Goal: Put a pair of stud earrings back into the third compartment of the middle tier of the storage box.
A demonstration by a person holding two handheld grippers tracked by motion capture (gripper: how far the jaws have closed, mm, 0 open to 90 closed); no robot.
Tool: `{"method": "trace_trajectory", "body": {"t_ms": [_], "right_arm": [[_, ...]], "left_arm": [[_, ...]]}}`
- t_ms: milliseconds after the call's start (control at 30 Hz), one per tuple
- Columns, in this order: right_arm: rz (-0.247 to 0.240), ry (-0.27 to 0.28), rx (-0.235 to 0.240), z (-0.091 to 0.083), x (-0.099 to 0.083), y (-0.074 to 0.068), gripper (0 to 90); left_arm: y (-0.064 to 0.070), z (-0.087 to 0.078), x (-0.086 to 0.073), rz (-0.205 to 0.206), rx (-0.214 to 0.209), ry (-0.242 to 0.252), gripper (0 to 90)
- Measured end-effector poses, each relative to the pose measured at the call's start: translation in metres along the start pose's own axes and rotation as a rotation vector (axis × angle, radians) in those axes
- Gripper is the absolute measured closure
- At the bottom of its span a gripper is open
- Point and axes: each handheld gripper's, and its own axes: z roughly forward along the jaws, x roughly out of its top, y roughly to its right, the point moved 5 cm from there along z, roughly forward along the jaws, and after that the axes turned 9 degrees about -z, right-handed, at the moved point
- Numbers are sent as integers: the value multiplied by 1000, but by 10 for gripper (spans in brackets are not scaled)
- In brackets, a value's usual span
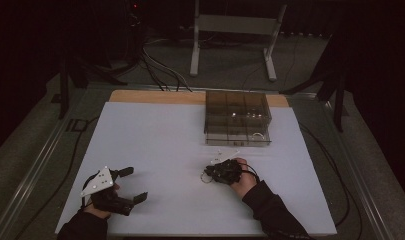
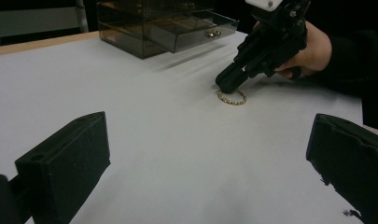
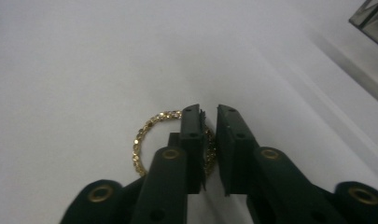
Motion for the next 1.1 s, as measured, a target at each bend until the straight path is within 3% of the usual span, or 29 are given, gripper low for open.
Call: {"method": "trace_trajectory", "body": {"t_ms": [500,800,1100], "right_arm": [[28,2,17,-2,2,0,865],[29,26,12,-14,11,1,865],[48,41,-7,-35,20,13,865]], "left_arm": [[0,0,-1,4,1,-1,6],[1,0,0,2,0,3,6],[0,0,0,5,1,0,6]]}}
